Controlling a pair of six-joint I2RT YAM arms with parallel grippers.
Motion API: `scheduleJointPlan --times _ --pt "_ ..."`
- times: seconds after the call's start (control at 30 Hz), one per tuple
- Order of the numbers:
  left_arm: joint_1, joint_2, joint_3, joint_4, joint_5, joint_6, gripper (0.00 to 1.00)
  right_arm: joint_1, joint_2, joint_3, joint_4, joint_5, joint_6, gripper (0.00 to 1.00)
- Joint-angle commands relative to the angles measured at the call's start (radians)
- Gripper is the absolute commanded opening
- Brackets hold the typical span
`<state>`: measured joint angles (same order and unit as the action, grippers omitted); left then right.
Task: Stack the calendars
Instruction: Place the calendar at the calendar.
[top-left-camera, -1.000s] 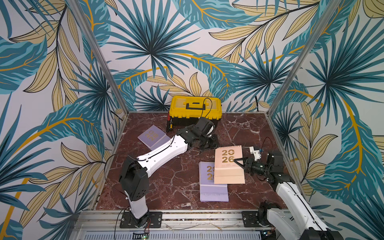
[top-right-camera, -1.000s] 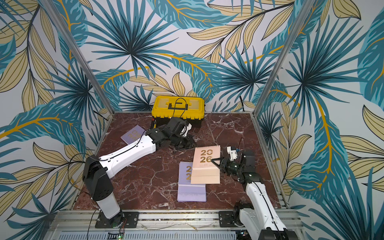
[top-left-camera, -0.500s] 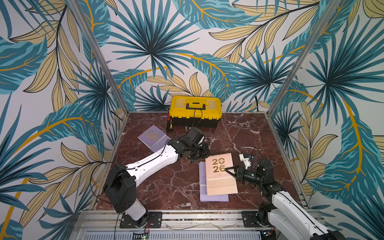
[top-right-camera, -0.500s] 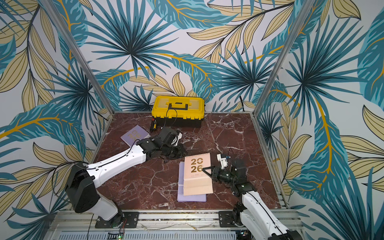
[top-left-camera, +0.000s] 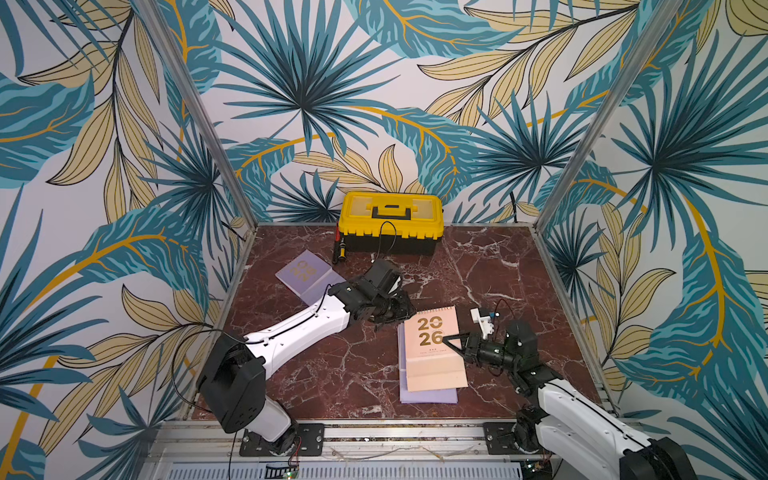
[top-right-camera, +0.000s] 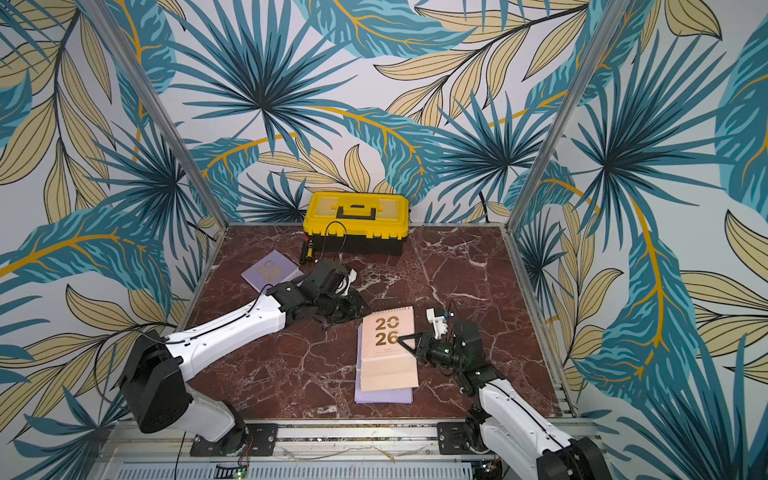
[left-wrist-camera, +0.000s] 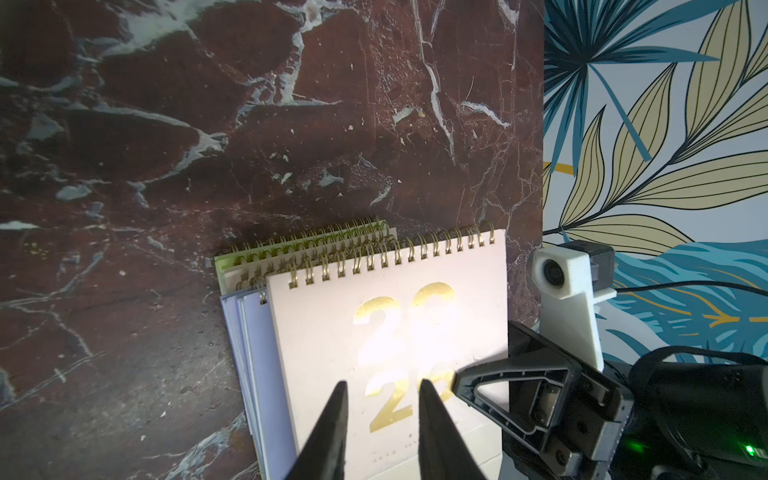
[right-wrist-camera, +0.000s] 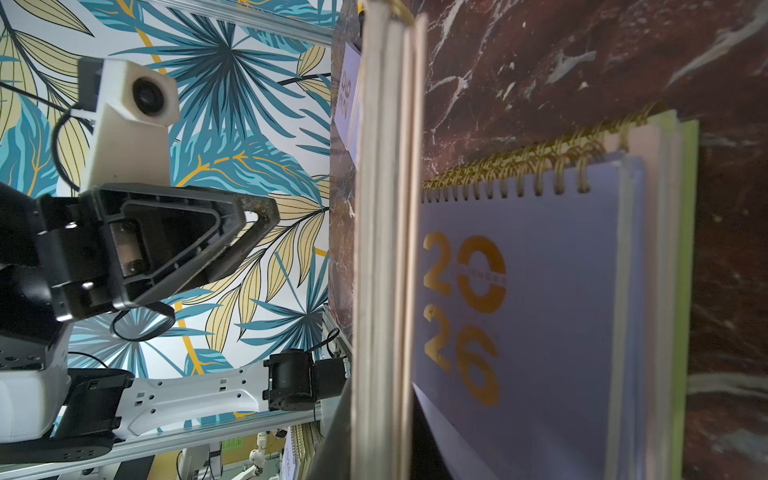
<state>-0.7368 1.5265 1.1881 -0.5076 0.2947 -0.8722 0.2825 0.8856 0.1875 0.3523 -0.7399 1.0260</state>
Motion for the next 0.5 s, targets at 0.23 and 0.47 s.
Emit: scheduleJointPlan --times 0.23,0.47 --pt "0.013 -0.032 -0.071 0.048 0.002 -0.014 0.32 0.033 -0.008 -0.064 0.126 0.034 0.035 0.0" --pt "0.013 -0.031 -0.082 0.054 0.003 -0.015 0.32 0.057 -0.009 -0.092 0.186 0.055 0.077 0.0"
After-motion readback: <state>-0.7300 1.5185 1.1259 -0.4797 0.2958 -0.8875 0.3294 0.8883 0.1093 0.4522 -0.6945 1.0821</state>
